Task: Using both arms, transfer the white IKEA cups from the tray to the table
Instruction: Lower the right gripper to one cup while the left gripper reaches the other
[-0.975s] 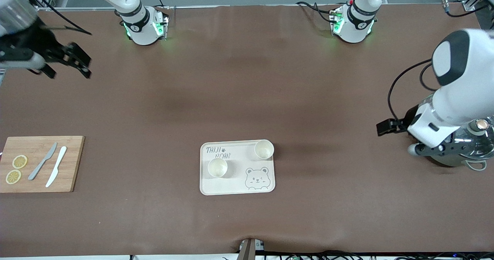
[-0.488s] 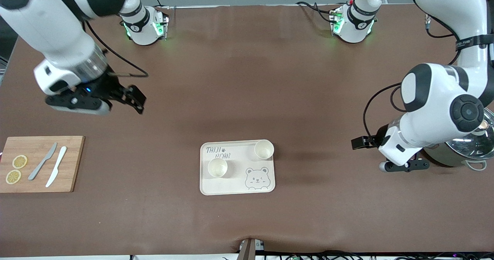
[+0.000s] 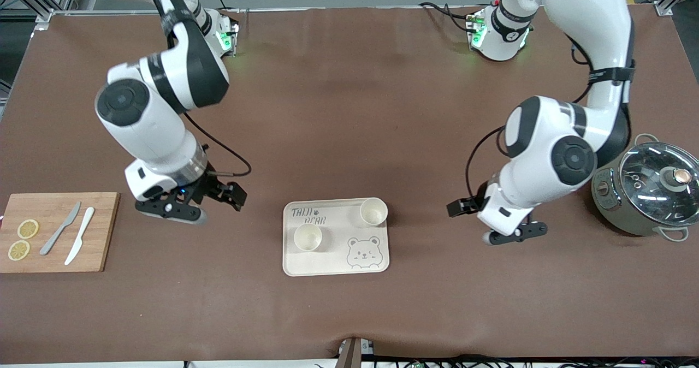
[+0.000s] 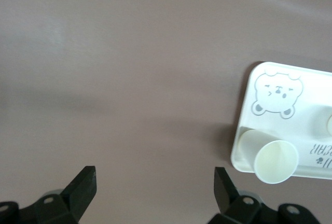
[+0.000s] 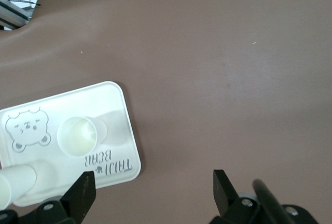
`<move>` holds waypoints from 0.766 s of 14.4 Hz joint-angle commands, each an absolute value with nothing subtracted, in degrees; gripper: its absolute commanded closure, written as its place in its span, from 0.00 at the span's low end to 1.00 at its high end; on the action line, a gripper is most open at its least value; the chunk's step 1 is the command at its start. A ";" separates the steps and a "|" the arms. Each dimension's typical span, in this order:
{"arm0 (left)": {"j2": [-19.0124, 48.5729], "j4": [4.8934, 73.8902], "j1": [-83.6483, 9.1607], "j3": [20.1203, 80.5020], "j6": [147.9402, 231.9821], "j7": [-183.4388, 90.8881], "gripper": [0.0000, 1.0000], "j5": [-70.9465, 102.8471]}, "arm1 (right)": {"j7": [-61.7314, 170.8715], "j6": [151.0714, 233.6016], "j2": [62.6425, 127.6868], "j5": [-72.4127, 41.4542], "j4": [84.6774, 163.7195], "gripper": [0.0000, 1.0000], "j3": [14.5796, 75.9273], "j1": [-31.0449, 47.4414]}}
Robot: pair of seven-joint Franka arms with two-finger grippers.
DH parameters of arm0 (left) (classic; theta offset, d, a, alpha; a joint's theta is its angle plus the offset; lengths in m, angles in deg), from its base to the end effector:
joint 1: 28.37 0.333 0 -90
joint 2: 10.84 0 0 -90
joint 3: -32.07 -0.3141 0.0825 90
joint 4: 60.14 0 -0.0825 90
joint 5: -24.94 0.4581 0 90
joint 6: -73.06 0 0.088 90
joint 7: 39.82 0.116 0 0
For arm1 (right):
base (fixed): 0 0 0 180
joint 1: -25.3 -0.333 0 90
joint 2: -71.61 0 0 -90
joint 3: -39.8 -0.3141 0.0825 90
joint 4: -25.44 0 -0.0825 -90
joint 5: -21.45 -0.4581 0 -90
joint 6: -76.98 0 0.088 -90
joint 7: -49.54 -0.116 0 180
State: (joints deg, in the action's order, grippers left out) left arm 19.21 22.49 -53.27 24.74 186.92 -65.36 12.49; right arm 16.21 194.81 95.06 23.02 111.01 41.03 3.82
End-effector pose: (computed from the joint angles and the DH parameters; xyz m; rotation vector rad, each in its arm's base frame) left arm 0.7287 -0.2618 0.3522 2.9893 0.3102 -0.0394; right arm 0.7179 0.2653 0.4160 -3.0754 0.3318 -0.2363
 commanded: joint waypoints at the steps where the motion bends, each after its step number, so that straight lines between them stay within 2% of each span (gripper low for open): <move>1: 20.62 21.16 -54.64 24.34 188.89 -68.20 0.00 11.58 | 12.55 198.16 102.09 23.12 105.16 0.00 41.65 1.49; 5: 23.52 17.91 -57.81 24.34 189.25 -74.88 0.00 11.58 | 10.96 201.08 109.22 23.04 100.07 0.00 41.65 0.95; 11: 28.79 16.50 -62.73 24.16 194.43 -79.91 0.00 11.93 | 9.82 208.11 114.06 23.04 99.79 0.00 41.65 -0.01</move>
State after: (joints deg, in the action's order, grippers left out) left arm 26.31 18.44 -61.05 24.80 193.07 -79.07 12.48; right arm 11.59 207.70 112.20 23.03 102.16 41.10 0.93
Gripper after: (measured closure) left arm 0.000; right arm 0.000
